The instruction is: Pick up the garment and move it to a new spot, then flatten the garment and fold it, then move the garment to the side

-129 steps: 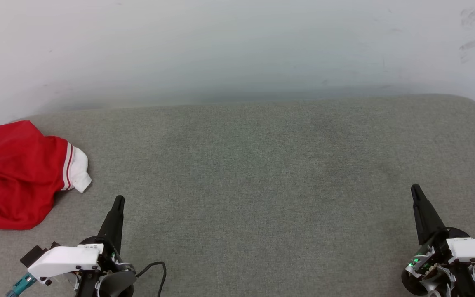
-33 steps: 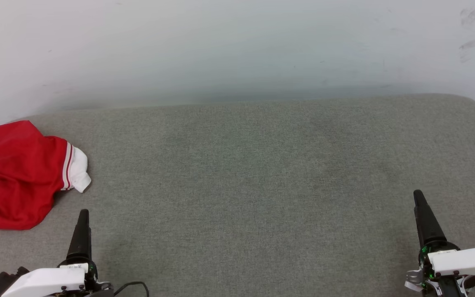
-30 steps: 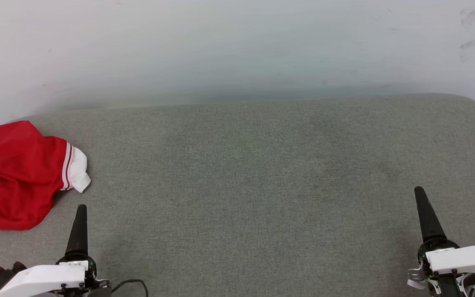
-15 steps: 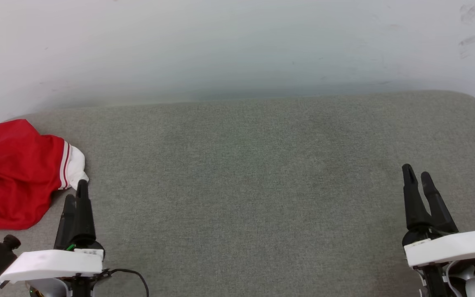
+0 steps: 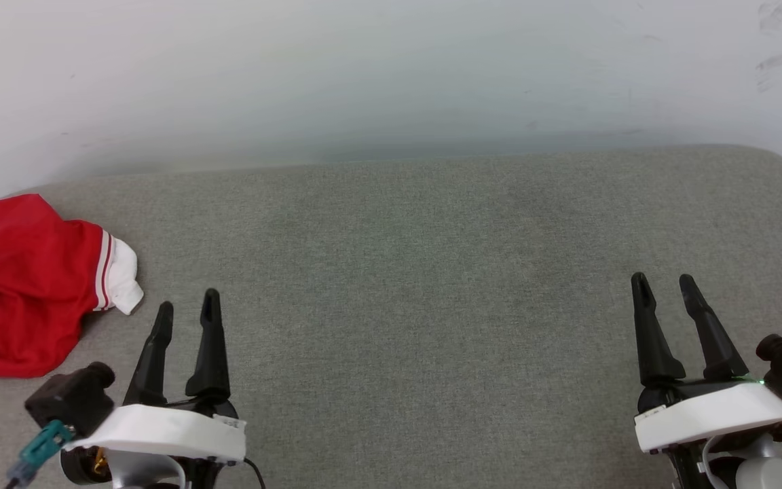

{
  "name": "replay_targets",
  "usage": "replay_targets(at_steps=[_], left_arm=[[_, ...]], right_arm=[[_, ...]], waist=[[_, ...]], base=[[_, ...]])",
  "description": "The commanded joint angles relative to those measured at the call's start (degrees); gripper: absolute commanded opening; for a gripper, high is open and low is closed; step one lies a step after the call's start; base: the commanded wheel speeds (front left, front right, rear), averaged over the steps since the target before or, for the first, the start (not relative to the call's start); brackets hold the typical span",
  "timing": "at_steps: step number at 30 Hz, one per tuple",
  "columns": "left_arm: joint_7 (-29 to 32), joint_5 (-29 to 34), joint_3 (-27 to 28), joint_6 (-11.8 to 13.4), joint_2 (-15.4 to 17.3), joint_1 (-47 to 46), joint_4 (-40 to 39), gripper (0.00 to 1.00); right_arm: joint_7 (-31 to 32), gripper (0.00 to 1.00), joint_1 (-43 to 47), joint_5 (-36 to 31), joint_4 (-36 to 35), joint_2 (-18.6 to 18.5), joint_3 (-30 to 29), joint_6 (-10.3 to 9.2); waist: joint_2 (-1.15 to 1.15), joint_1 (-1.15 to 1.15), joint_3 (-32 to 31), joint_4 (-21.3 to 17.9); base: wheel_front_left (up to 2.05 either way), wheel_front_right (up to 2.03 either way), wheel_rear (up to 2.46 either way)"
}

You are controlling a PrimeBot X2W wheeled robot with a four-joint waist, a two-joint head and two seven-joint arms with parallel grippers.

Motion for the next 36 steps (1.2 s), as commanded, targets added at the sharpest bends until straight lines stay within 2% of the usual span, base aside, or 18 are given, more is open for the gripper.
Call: replay_targets(at_steps=[1, 14, 18, 24, 29, 31, 36], left_arm=[[-0.63, 2.67, -1.55, 1.22, 1.42, -0.14, -1.25, 1.0], [-2.66, 12.88, -17.31, 15.56, 10.45, -1.87, 0.17, 1.0], [-3.23, 14.27, -21.0, 19.3, 12.28, -2.47, 0.68, 1.0], [-4.09, 15.99, -25.0, 23.38, 14.21, -3.36, 0.49, 1.0], [-4.71, 14.42, -24.75, 24.04, 13.56, -3.22, -1.68, 1.0], [-5.01, 13.64, -23.72, 23.2, 12.89, -2.43, -2.56, 1.0], [-5.63, 11.95, -18.7, 18.29, 9.97, 0.3, -3.5, 1.0]], right_arm=[[-0.72, 1.0, -0.44, -2.51, -0.96, -0.07, 0.05, 0.02], [-2.75, 1.0, 0.45, -13.58, 1.51, -0.05, -0.57, 0.01], [-3.34, 1.0, 0.37, -16.79, 1.43, -0.05, -0.32, 0.01], [-4.22, 1.0, 0.05, -21.2, 0.49, -0.05, 0.71, 0.01], [-4.85, 1.0, 0.08, -21.76, -0.32, -0.04, 1.18, 0.01], [-5.13, 1.0, 0.37, -20.78, -0.27, -0.04, 1.2, 0.01], [-5.75, 1.0, 1.04, -16.68, 0.77, -0.03, 0.73, 0.01]], waist=[[0.0, 0.0, 0.03, -0.02], [0.0, 0.0, 0.23, -0.28], [0.0, 0.0, 0.27, -0.31], [0.0, 0.0, 0.53, -0.33], [0.0, 0.0, 0.92, -0.22], [0.0, 0.0, 1.02, -0.15], [0.0, 0.0, 1.13, -0.1]], base=[[0.0, 0.0, 0.0], [0.0, 0.0, 0.0], [0.0, 0.0, 0.0], [0.0, 0.0, 0.0], [0.0, 0.0, 0.0], [0.0, 0.0, 0.0], [0.0, 0.0, 0.0]])
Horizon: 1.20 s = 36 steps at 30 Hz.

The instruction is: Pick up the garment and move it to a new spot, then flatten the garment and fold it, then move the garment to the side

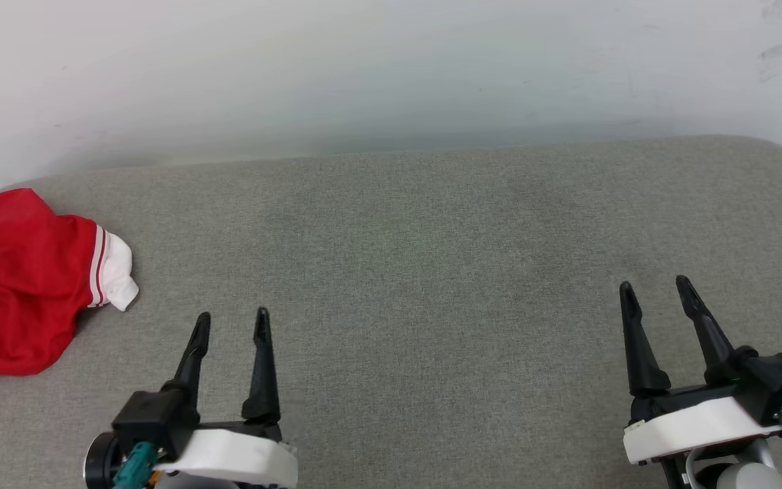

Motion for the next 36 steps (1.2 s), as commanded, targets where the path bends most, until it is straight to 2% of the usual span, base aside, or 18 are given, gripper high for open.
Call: replay_targets(at_steps=[1, 7, 14, 22, 36], left_arm=[[-0.62, 0.47, 2.12, -2.13, -1.08, 1.18, -0.41, 1.0], [-1.32, 2.46, 8.38, -10.39, -5.41, 4.52, 2.39, 1.0], [-2.16, 7.68, 12.6, -16.55, -8.71, 5.74, 8.28, 1.0], [-3.03, 12.81, 15.11, -19.9, -10.88, 5.89, 9.08, 1.0], [-3.89, 15.9, 17.39, -22.8, -11.85, 6.93, 8.7, 1.0]], right_arm=[[-0.59, 1.0, 0.53, 0.46, 0.08, -0.02, -0.2, -0.01], [-1.31, 1.0, 0.98, 1.39, 1.71, -0.02, -0.52, -0.02], [-2.1, 1.0, 1.51, 1.03, 3.69, 0.0, -0.5, -0.02], [-2.89, 1.0, 1.55, -1.04, 4.22, 0.0, -0.11, -0.02], [-3.83, 1.0, 1.92, -2.8, 4.69, 0.01, 0.52, -0.02]], waist=[[0.0, 0.0, 0.0, -0.03], [0.0, 0.0, 0.02, -0.2], [0.0, 0.0, -0.08, -0.46], [0.0, 0.0, -0.07, -0.57], [0.0, 0.0, -0.33, -0.74]], base=[[0.0, 0.0, 0.0], [0.0, 0.0, 0.0], [0.0, 0.0, 0.0], [0.0, 0.0, 0.0], [0.0, 0.0, 0.0]])
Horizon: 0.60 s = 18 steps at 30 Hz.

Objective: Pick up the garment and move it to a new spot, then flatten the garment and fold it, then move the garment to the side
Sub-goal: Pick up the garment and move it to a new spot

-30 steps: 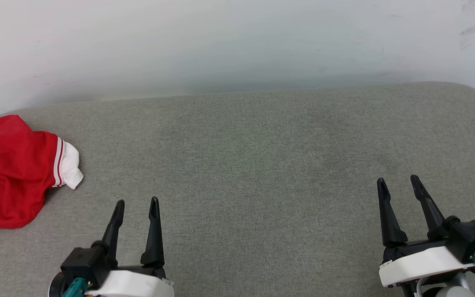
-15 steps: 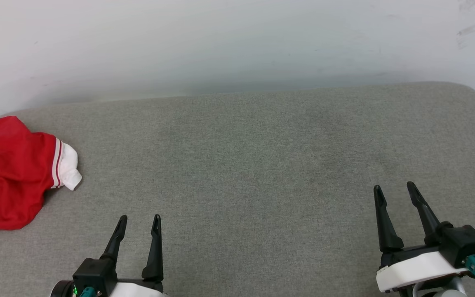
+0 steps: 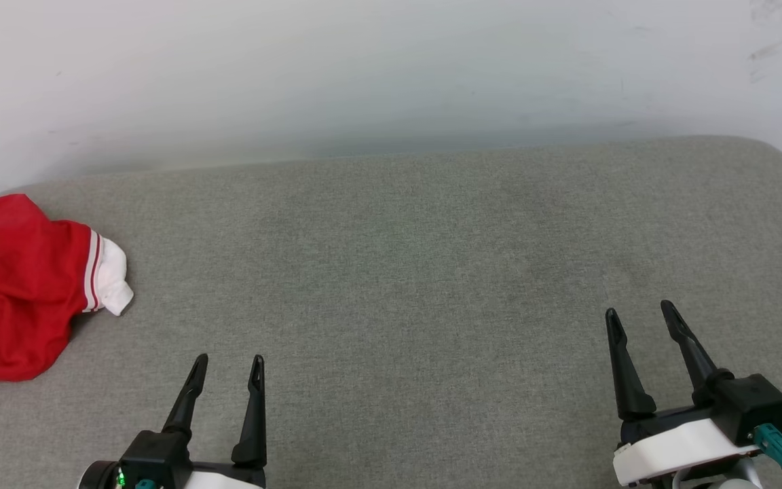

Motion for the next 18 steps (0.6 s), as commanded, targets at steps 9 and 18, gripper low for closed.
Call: replay_targets(at_steps=[9, 18], left_arm=[[-0.23, -0.39, 0.61, 0.08, -0.15, 0.52, 0.92, 1.0], [-0.23, 0.32, 3.01, 0.17, -0.15, 1.0, 1.48, 1.0]], right_arm=[[-0.17, 1.0, 1.17, 0.07, -0.84, 0.03, 1.02, -0.02], [-0.17, 1.0, 2.27, 0.17, -0.94, 0.04, 3.33, -0.02]], waist=[[0.0, 0.0, 0.17, 2.73], [0.0, 0.0, -0.89, 9.66]], base=[[0.0, 0.0, 0.0], [0.0, 0.0, 0.0]])
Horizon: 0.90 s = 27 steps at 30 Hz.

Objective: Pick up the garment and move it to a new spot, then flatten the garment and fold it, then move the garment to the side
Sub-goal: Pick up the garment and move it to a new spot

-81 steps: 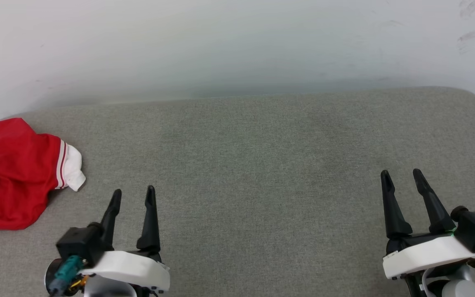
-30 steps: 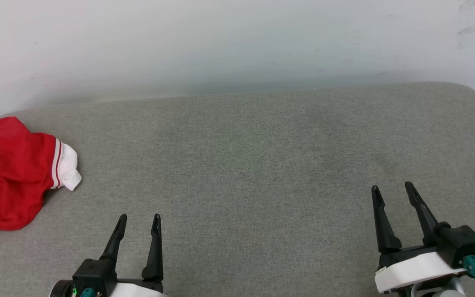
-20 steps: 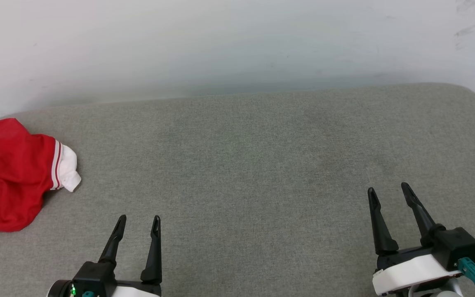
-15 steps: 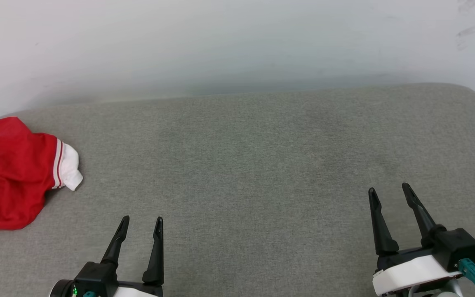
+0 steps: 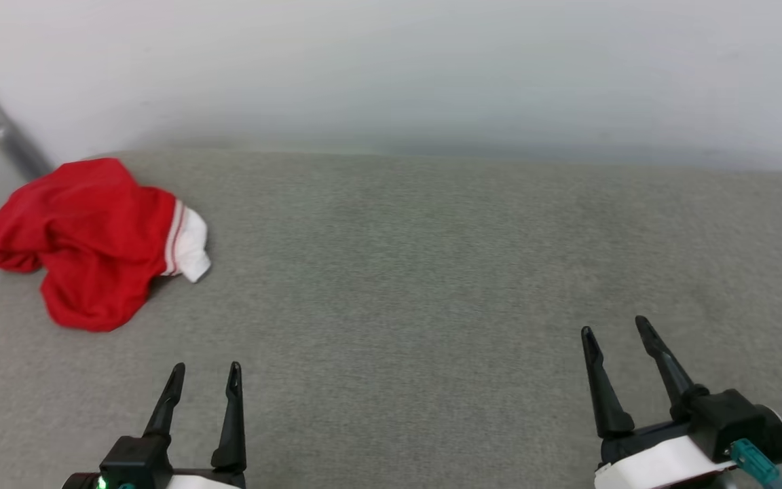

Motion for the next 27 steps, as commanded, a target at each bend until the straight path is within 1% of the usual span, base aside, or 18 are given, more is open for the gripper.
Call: replay_targets(at_steps=[1, 8, 14, 20, 27], left_arm=[[-0.16, 0.49, 0.28, -0.2, -0.08, 0.93, 0.04, 1.0], [-0.16, 1.11, 1.81, -0.7, -0.08, 2.18, -0.65, 1.0], [-0.15, 1.58, 2.49, -1.1, -0.09, 2.78, -1.11, 1.0], [-0.15, 1.99, 2.88, -1.68, -0.09, 3.23, -1.22, 1.0], [-0.15, 2.48, 3.43, -1.8, -0.09, 3.38, -2.42, 1.0]], right_arm=[[-0.14, 1.0, 0.52, 0.18, 0.07, 0.05, 0.51, -0.02], [-0.14, 1.0, 1.3, 0.97, 0.39, 0.04, 2.13, -0.02], [-0.14, 1.0, 1.51, 1.89, 0.61, 0.04, 3.42, -0.02], [-0.14, 1.0, 1.66, 2.82, 0.81, 0.04, 3.83, -0.02], [-0.14, 1.0, 1.89, 3.01, 0.74, 0.04, 4.13, -0.02]], waist=[[0.0, 0.0, -0.78, 2.85], [0.0, 0.0, -1.98, 8.41], [0.0, 0.0, -2.5, 12.16], [0.0, 0.0, -3.04, 14.5], [0.0, 0.0, -3.41, 15.68]], base=[[0.0, 0.0, 0.0], [0.0, 0.0, 0.0], [0.0, 0.0, 0.0], [0.0, 0.0, 0.0], [0.0, 0.0, 0.0]])
